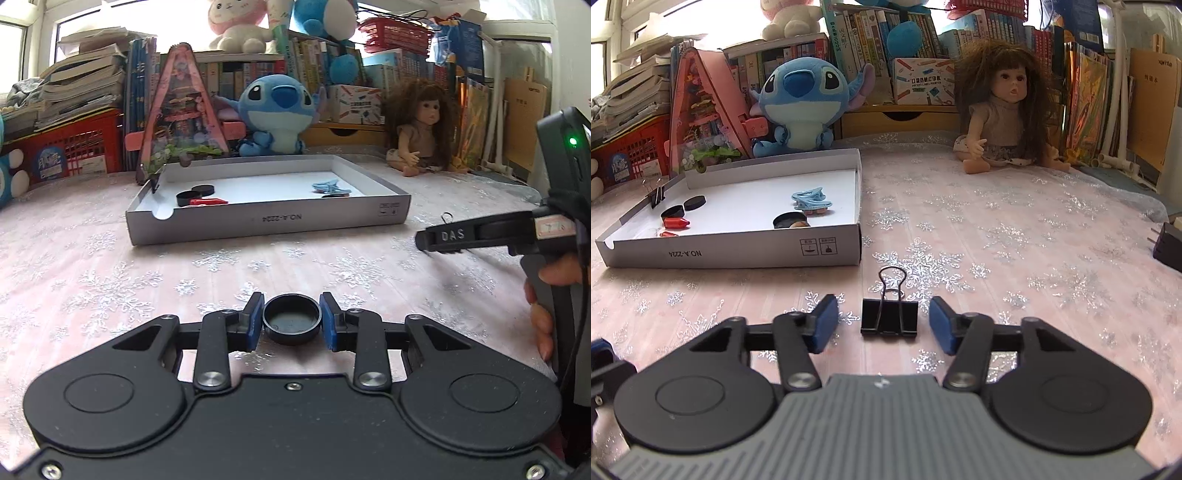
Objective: Organize rigid objects
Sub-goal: 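Close the left gripper on the black cup lid while the right gripper grasps the binder clip, then carry the black cup lid and binder clip over the white tray with both tools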
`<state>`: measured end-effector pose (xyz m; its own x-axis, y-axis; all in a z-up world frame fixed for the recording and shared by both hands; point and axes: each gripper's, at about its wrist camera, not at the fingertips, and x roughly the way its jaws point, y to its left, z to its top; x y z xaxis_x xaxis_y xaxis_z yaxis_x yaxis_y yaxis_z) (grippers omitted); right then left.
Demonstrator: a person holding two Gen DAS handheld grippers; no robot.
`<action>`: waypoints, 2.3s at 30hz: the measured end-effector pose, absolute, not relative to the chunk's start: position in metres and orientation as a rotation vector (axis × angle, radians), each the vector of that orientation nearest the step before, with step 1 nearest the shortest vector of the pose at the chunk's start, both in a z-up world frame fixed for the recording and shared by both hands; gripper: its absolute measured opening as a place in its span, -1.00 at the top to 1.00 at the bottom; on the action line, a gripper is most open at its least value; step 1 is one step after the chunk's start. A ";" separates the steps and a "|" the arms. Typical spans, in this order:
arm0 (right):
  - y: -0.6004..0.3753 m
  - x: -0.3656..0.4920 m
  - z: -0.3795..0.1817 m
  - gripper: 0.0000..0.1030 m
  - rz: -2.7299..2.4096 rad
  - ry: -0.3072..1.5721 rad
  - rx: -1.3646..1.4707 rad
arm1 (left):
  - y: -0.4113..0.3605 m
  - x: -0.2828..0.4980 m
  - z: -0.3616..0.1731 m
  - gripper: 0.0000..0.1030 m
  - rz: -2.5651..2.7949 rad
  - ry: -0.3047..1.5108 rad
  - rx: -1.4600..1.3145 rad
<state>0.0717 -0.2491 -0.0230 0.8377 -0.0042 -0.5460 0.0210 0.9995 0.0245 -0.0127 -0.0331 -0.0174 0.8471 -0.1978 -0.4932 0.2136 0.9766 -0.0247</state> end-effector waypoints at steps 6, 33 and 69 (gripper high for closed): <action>-0.244 0.070 -0.023 0.30 -0.001 0.564 -0.012 | -0.028 -0.008 -0.015 0.41 -0.187 0.532 0.035; -0.241 0.065 -0.012 0.30 0.034 0.510 -0.006 | -0.020 0.012 -0.005 0.41 -0.139 0.533 0.020; -0.211 0.050 -0.017 0.12 0.211 0.565 -0.029 | -0.020 0.013 -0.014 0.23 -0.106 0.547 0.048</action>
<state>0.0504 -0.2114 -0.0172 0.8236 0.1903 -0.5343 -0.2062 0.9780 0.0304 0.0131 -0.0200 -0.0145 0.8490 -0.0879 -0.5211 0.1134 0.9934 0.0172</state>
